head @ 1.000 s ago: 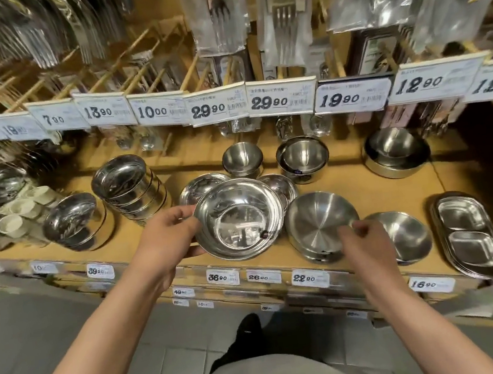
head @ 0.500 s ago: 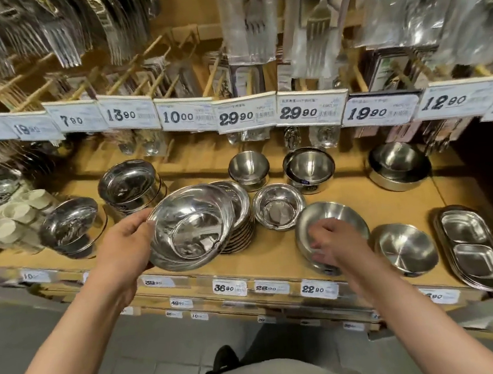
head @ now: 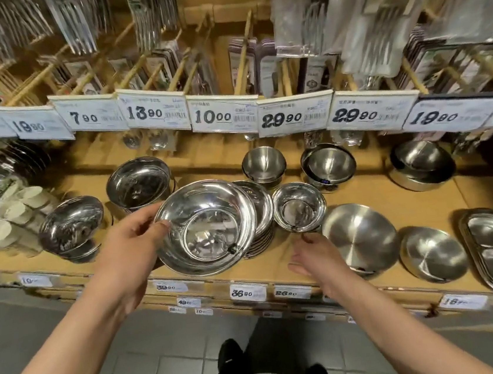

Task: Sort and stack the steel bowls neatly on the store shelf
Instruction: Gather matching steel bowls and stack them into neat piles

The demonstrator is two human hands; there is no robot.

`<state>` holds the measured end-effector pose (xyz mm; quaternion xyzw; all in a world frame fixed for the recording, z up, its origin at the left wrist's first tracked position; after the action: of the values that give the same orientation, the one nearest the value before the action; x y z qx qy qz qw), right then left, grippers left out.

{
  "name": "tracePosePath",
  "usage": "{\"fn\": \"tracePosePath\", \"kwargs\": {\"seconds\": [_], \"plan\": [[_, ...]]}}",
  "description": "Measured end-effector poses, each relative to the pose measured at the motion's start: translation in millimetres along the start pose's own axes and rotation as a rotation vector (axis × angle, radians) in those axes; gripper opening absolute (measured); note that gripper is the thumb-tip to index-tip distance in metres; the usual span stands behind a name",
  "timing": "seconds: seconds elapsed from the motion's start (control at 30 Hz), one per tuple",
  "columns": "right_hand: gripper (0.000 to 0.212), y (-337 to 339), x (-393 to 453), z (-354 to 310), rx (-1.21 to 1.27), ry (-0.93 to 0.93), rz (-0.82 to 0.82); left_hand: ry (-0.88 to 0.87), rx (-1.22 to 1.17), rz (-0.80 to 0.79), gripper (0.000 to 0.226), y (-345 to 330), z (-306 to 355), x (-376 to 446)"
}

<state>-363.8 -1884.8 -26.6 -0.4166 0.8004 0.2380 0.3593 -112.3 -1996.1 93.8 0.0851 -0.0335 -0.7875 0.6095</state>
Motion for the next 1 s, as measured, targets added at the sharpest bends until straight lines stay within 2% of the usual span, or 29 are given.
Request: {"fn": "tracePosePath", "kwargs": {"seconds": [0.13,0.27,0.33,0.43,0.47,0.5,0.57,0.7,1.0], "plan": [[0.038,-25.2,36.2,1.7,0.203,-0.083,0.07,-0.009,-0.02,-0.05,0.034,14.8,0.4,10.5],[0.024,-41.2,55.6,-6.0,0.406,-0.16,0.205,-0.045,-0.026,-0.088,0.035,31.4,3.5,26.2],[0.018,-47.9,63.2,-10.4,0.616,-0.183,0.237,-0.056,-0.018,-0.099,0.034,37.6,4.3,36.1],[0.028,-52.1,70.7,-20.6,0.787,-0.253,0.293,-0.055,-0.017,-0.144,0.034,43.2,5.8,50.1],[0.031,-55.2,71.0,-20.0,0.463,-0.298,0.389,-0.051,-0.02,-0.162,0.034,44.8,6.7,54.5],[0.033,-54.1,73.6,-20.6,0.26,-0.255,0.459,-0.049,-0.021,-0.179,0.033,46.3,7.3,58.8],[0.031,-53.0,67.8,-24.2,0.774,-0.242,0.351,-0.05,-0.022,-0.215,0.032,48.0,8.2,67.0],[0.016,-55.3,43.6,-30.5,0.758,-0.188,0.342,-0.067,-0.027,-0.244,0.035,45.5,10.6,79.6],[0.013,-43.8,3.1,-50.5,0.755,0.046,0.339,-0.055,-0.048,-0.237,0.028,37.1,15.9,100.8]]}}
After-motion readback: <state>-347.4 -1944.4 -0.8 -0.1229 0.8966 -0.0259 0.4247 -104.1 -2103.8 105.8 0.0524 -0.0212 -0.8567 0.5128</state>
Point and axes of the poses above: each hand's wrist, its own x-axis towards the middle knuckle, its own y-axis out of the back of the hand, z = x × y, the point moved 1 cm from there along x, towards the middle knuckle, and after that the axes turned 12 degrees about -y, right-handed, at the moved point
